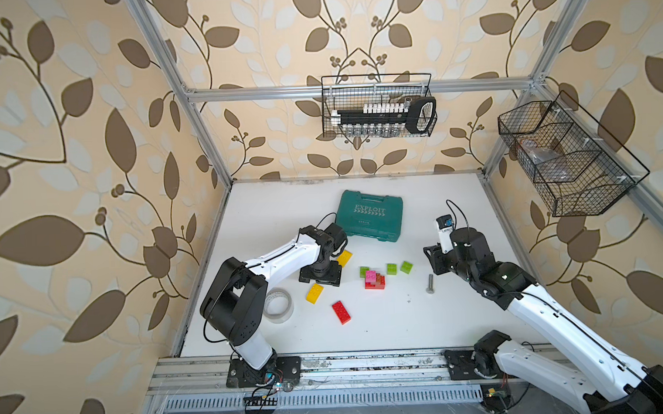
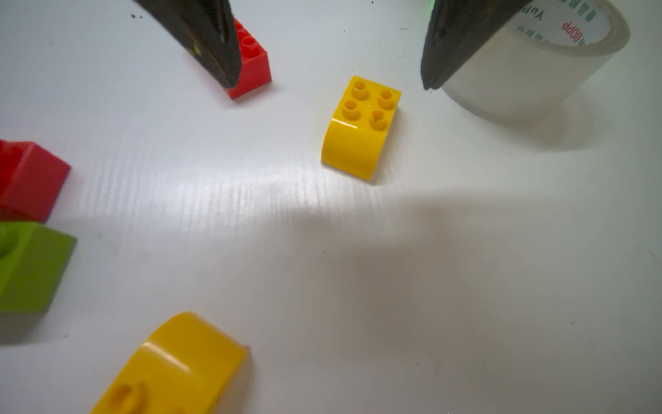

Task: Assemble the letter s with lego
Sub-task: Pick up the lego brick from the center of the board.

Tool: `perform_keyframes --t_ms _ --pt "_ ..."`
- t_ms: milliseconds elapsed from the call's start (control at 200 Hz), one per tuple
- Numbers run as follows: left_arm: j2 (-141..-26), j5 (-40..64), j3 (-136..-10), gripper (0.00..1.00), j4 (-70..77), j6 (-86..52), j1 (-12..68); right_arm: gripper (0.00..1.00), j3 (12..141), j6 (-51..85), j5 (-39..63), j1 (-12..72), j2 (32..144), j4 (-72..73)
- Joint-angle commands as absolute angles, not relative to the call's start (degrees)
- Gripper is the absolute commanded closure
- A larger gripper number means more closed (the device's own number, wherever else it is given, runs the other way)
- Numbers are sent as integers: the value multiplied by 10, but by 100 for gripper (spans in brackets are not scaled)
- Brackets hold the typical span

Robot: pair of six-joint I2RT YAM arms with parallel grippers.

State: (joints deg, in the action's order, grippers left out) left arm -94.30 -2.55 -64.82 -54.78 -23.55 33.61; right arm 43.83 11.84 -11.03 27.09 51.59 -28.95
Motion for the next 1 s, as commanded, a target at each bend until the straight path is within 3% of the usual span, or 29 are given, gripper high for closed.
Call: perform_keyframes --t_ms 0,525,995 --pt "-930 -27 -642 19 -568 -200 321 59 433 123 -94 270 524 -288" --pt "-986 37 -616 26 -551 -164 302 59 425 123 -87 269 534 -289" --pt "-1020 17 -630 48 -564 -166 300 61 421 118 -88 269 529 -292"
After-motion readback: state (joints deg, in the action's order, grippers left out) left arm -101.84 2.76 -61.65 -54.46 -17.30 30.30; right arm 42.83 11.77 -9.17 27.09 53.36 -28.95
